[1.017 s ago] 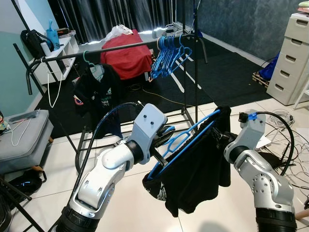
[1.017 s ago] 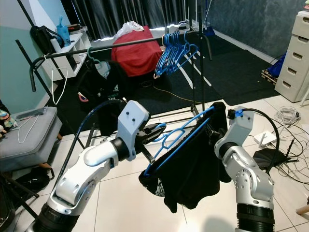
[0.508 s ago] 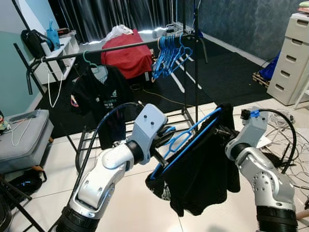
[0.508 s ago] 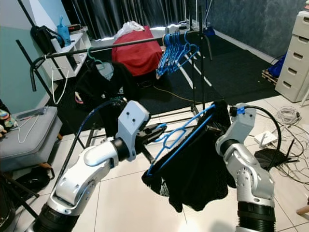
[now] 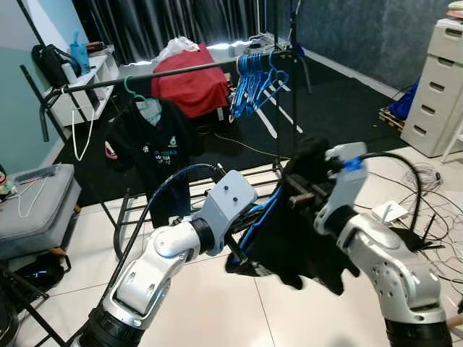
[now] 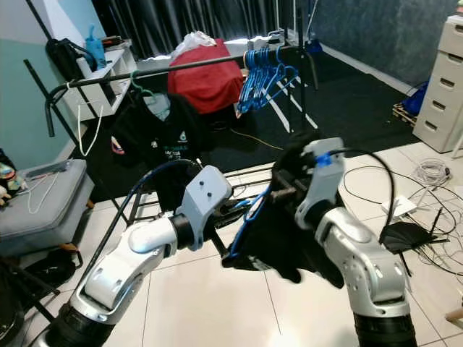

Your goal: Hang hanger

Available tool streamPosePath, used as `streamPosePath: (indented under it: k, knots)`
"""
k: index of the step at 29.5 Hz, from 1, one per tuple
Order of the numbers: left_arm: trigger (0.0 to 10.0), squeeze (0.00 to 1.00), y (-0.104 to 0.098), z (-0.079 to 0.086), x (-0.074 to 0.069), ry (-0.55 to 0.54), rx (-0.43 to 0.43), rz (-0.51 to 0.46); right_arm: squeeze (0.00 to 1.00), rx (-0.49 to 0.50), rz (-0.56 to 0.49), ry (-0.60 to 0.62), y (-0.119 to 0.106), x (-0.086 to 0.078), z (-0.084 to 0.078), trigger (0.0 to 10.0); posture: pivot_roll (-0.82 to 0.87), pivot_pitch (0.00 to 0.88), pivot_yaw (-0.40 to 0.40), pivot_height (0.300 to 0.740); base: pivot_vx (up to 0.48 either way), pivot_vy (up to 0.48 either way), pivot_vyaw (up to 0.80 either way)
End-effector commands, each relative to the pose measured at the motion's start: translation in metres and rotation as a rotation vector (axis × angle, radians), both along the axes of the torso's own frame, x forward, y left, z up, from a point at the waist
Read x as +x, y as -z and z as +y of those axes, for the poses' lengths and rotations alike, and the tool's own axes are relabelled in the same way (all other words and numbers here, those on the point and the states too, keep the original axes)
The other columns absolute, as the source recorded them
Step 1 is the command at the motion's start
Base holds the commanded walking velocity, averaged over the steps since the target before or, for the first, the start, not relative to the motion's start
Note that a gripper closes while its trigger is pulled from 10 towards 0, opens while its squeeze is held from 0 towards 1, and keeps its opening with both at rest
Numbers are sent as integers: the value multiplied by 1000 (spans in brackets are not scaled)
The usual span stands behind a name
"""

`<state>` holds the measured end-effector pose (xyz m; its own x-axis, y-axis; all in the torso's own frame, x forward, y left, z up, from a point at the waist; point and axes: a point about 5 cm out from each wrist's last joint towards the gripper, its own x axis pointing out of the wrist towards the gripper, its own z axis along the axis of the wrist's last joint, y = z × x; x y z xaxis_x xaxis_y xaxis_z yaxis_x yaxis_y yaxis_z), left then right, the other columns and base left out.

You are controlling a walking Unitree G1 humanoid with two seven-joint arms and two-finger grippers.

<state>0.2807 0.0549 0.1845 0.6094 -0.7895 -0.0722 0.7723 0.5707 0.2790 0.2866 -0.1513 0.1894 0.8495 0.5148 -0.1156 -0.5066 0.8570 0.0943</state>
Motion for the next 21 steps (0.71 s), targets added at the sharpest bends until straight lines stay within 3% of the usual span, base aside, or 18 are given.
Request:
streamPosePath:
  k: [1,4,7,13,16,17,19,21]
  knots:
    - [10000,0,4,4,1,12,41,17,0,-51,35,-81,5,-9,11,0,-186,0,134,740,0,0,0]
    - [10000,0,6,5,1,14,44,26,0,-59,53,-87,8,-11,11,0,-186,0,134,740,0,0,0]
    - [10000,0,10,3,-3,40,52,51,0,-92,143,-193,24,-27,21,0,-187,0,132,740,0,0,0]
    - [10000,0,12,4,-4,57,63,53,0,-112,182,-270,30,-41,22,0,-187,0,131,740,0,0,0]
    - [10000,0,14,8,-4,67,79,52,0,-48,126,-373,16,-53,27,0,-193,0,135,740,0,0,0]
    - [10000,0,14,9,-4,71,85,52,0,21,65,-439,2,-59,33,0,-193,0,135,740,0,0,0]
    - [10000,0,14,9,-4,71,85,52,0,21,65,-439,2,-59,33,0,-193,0,135,740,0,0,0]
    - [10000,0,15,8,-3,78,88,53,0,118,-11,-601,-18,-75,49,0,-198,0,138,740,0,0,0]
